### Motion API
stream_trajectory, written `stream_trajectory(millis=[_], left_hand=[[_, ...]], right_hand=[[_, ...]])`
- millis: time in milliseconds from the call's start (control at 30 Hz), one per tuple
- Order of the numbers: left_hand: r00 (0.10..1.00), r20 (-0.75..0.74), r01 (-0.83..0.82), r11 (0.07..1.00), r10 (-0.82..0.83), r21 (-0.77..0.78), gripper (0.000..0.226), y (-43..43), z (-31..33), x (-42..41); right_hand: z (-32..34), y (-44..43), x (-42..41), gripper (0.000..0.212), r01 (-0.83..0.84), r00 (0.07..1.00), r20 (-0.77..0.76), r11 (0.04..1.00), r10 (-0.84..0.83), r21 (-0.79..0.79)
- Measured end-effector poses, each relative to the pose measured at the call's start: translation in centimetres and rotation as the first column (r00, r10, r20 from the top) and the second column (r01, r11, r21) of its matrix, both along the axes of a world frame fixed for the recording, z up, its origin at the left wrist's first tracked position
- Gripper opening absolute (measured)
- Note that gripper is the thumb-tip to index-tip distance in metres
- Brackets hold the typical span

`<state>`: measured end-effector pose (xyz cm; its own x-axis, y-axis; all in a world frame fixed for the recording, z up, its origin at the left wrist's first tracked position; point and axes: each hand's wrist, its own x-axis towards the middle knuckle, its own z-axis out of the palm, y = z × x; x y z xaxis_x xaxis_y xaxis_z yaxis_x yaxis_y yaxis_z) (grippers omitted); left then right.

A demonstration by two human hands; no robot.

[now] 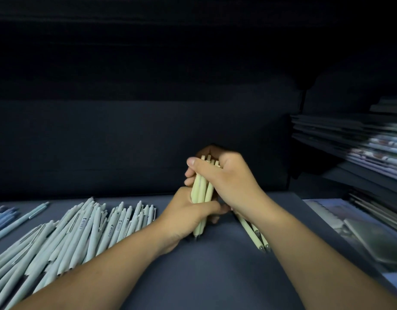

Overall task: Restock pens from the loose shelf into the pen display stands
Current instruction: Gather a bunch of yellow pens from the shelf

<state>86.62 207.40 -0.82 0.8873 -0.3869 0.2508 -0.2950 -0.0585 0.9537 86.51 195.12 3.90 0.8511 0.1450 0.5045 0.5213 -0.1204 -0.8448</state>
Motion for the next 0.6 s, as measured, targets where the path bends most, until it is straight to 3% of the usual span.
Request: stream_trajectory(millis=[100, 200, 367, 533, 600], left_hand=[[1.0, 0.03, -0.009, 1.0, 0.008, 0.018, 0.013, 0.4, 0.3, -0.2], [0.999, -0.035, 0.029, 1.0, -0.028, 0.008, 0.002, 0.5, 0.6, -0.8], [0.99, -0.138, 0.015, 1.0, -0.016, -0.012, 0.014, 0.5, 1.3, -1.4], [0.982, -0.181, 0.046, 0.998, -0.052, -0.038, 0.013, 0.5, 1.5, -1.8], [0.977, -0.213, 0.008, 0.998, -0.022, -0.066, 0.019, 0.7, 1.6, -2.0]], right_hand=[[-0.1, -0.2, 0.0, 0.021, 0.037, 0.999, 0.044, 0.992, -0.032, -0.119], [-0.3, -0.3, -0.1, 0.018, 0.002, 1.0, 0.001, 0.994, -0.002, -0.107], [0.3, -0.3, -0.4, 0.02, -0.011, 0.997, -0.072, 0.999, 0.008, -0.05], [1.8, -0.6, -2.4, 0.032, 0.1, 0.993, -0.045, 0.973, -0.112, -0.21], [1.8, -1.1, -4.0, 0.038, 0.152, 0.984, -0.065, 0.973, -0.165, -0.176]])
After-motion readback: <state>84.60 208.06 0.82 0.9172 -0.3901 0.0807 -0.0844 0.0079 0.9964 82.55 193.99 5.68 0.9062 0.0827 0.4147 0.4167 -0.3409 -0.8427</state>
